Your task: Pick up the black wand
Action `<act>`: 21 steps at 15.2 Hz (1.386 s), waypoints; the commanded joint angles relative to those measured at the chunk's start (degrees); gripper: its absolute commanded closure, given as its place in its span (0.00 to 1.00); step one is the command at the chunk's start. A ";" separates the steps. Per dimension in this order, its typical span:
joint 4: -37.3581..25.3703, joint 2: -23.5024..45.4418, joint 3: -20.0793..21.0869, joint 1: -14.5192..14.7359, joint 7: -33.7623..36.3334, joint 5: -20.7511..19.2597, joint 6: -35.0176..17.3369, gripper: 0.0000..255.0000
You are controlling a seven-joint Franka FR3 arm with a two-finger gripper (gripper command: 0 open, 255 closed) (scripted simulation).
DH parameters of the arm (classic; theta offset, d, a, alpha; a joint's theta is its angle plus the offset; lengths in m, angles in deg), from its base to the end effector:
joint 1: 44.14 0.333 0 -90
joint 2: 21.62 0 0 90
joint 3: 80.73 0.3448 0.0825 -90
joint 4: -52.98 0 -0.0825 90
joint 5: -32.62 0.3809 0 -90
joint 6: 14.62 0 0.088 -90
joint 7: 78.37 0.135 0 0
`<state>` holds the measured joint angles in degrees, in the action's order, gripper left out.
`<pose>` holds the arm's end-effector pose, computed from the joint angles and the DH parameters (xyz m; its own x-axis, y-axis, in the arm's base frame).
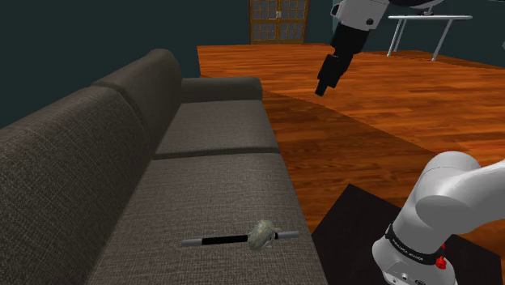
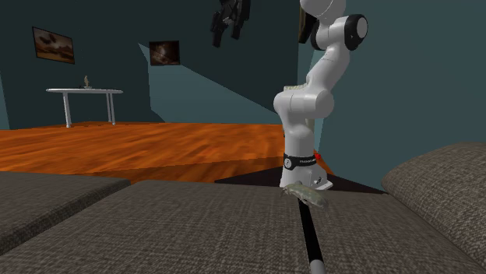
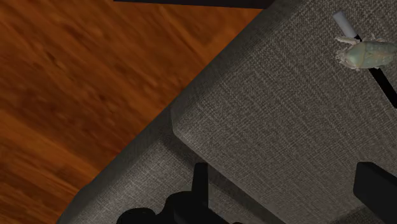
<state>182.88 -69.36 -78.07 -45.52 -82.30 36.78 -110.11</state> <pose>0.2831 0.0220 0.6482 0.9697 0.0764 0.2319 0.0837 -0.9963 -0.0217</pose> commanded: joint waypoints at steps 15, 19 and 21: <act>4.12 15.82 10.43 7.78 -2.14 3.40 -14.01 0.00; 4.07 21.35 13.56 9.66 -2.52 3.64 -17.77 0.00; 3.86 24.27 15.14 10.55 -2.61 3.56 -19.59 0.00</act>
<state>186.71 -46.01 -63.68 -35.53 -84.84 40.25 -129.15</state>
